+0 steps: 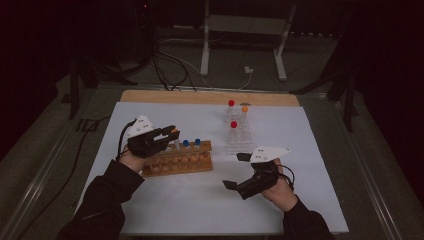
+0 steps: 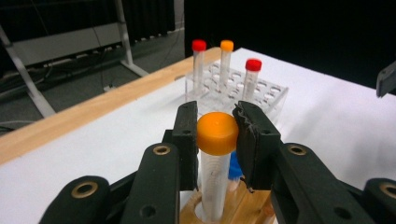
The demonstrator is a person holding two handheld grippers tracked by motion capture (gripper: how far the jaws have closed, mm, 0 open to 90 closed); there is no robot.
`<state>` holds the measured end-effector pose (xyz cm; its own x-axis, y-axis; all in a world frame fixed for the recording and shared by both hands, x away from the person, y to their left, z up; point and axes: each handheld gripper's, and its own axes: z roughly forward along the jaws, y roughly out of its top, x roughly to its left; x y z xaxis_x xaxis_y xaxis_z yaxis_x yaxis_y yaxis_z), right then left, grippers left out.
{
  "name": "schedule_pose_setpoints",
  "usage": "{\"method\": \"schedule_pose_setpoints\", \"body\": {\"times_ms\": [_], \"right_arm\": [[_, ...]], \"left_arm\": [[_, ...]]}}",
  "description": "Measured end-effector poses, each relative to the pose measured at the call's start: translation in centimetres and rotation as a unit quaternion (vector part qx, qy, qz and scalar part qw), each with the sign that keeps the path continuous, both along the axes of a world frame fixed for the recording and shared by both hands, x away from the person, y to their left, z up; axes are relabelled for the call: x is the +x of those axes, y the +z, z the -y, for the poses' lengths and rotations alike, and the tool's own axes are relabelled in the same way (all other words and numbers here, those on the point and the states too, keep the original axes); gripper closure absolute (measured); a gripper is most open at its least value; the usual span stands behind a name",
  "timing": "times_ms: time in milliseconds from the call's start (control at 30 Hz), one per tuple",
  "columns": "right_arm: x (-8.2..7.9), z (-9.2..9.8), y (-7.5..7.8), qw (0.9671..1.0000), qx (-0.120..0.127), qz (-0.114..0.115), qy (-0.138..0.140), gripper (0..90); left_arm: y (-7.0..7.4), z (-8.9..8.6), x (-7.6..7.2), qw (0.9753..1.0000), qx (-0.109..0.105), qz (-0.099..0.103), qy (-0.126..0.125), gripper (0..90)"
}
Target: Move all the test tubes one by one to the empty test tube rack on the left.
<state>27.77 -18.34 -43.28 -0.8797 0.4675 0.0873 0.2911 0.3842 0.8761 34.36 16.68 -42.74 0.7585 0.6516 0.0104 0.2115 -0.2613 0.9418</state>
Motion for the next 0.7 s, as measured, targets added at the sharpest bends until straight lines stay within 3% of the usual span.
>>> {"method": "schedule_pose_setpoints", "body": {"times_ms": [467,700], "right_arm": [[-0.1,0.1,0.0,1.0000,0.002,0.003,0.005,0.0],[-0.1,0.1,0.0,1.0000,0.003,0.003,0.008,0.0]], "left_arm": [[-2.6,0.7,0.4,0.9993,0.023,-0.028,0.005,71.8],[-2.9,0.7,0.3,0.9993,0.027,-0.026,0.005,71.8]]}}
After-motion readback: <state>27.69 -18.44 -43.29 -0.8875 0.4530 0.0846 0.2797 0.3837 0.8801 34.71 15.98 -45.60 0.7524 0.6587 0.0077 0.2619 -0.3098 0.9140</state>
